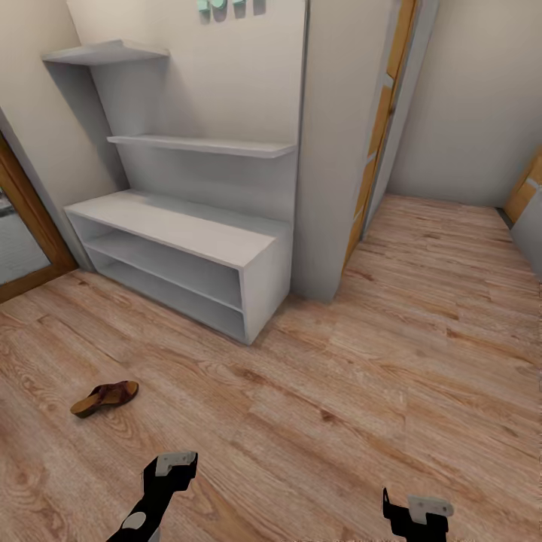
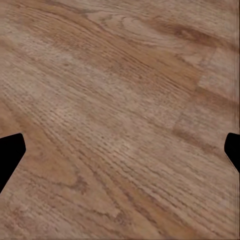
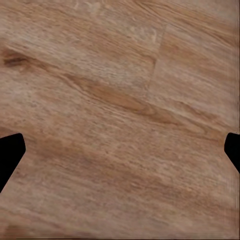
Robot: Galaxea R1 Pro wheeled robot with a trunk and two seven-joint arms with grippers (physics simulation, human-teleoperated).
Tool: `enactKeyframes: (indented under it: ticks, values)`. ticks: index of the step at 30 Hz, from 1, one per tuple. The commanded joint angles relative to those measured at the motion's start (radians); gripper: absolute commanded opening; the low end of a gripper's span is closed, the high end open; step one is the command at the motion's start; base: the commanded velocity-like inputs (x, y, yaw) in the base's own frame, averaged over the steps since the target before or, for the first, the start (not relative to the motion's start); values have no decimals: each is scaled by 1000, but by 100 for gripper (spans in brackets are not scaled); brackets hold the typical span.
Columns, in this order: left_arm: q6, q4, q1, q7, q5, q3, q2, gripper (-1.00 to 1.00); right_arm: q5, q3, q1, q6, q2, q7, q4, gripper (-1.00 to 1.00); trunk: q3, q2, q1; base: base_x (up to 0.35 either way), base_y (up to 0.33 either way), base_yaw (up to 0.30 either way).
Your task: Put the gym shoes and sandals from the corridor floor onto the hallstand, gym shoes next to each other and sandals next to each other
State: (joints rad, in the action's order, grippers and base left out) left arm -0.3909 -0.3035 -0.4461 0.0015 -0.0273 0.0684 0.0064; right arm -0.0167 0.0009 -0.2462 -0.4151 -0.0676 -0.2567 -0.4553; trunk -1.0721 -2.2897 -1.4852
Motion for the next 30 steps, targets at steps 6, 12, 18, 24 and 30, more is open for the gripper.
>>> enactKeyframes:
  ticks: [6,12,18,24,30]
  values:
    - [-3,0,0,0,-3,4,0,100,-2,1,-1,-4,0,-1,2,100,-7,0,0,0,0,-243]
    - [-3,-1,0,0,-3,4,0,100,-2,1,-1,-4,0,-1,3,100,-13,0,0,0,0,-243]
    - [-3,-1,0,0,-3,4,0,100,-3,1,-1,-4,0,-1,3,100,-19,0,0,0,0,-243]
    - [-3,0,0,0,-3,4,0,100,-2,1,-1,-3,1,-1,3,100,-24,0,0,0,0,-247]
    - [-3,1,0,0,-3,4,-1,100,-2,1,-1,-2,1,-1,3,100,-30,0,0,0,0,-255]
